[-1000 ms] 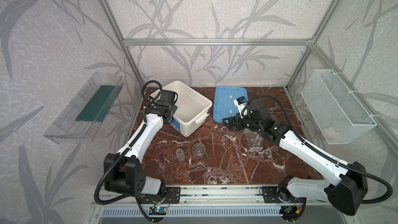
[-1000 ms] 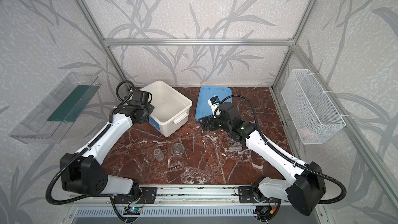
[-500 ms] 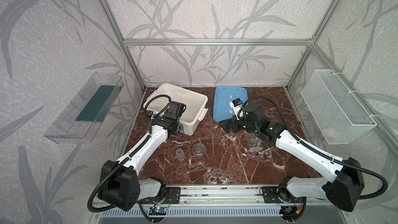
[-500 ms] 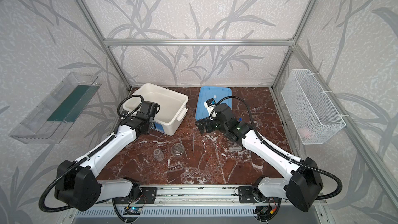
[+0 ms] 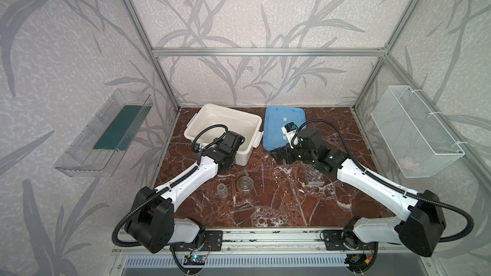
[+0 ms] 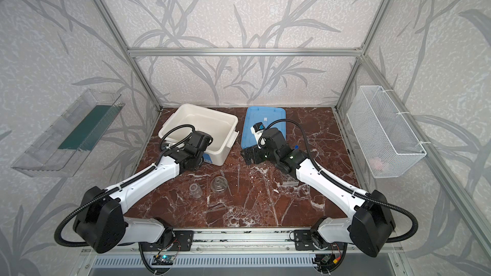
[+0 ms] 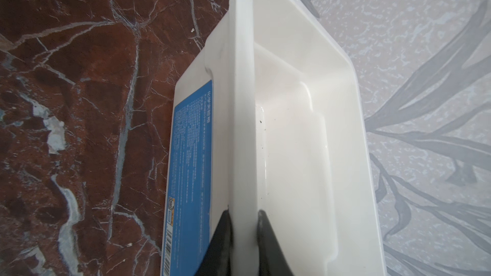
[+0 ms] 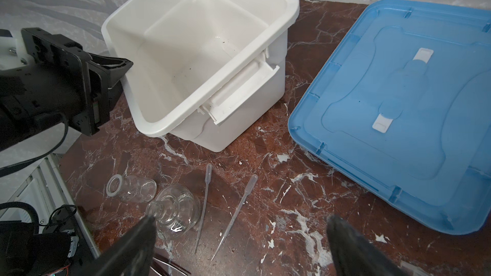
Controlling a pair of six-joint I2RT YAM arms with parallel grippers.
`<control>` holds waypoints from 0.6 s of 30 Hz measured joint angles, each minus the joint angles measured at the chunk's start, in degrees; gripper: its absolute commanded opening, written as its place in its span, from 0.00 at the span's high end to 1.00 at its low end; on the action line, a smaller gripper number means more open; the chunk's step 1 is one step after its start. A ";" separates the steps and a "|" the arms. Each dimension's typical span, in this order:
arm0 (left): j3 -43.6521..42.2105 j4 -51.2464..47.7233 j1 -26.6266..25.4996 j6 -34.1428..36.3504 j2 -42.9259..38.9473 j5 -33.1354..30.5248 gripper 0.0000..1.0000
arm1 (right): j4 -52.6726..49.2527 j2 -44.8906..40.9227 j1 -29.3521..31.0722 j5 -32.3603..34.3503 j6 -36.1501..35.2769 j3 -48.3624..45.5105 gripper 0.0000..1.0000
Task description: Organize the chemistry lab equipment
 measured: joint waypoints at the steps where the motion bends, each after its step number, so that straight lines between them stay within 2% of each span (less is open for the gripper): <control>1: -0.42 0.79 -0.57 0.07 -0.04 -0.28 0.55 | 0.00 0.07 0.00 0.02 -0.02 0.00 0.02; 5: -1.53 2.75 -3.41 1.53 -0.92 -1.42 0.25 | 0.00 0.11 0.00 0.04 -0.02 0.00 0.02; 8: -2.69 4.68 -5.55 3.89 -2.91 -2.14 0.22 | 0.00 0.11 0.00 0.02 -0.02 0.00 0.02; 11: -5.14 8.41 -6.05 9.64 -5.90 -1.14 0.13 | 0.00 0.11 0.00 0.02 -0.02 0.00 0.02; 14: -6.25 11.87 -5.92 17.38 -7.85 2.21 0.11 | -0.02 0.11 0.00 0.04 -0.02 0.00 0.02; 17: -7.41 16.41 -5.90 25.66 -9.64 6.78 0.01 | -0.04 0.09 0.00 0.04 -0.07 0.00 0.02; 18: -8.24 17.84 -5.90 27.89 -10.54 8.79 0.01 | -0.04 0.07 0.00 0.04 -0.09 0.00 0.02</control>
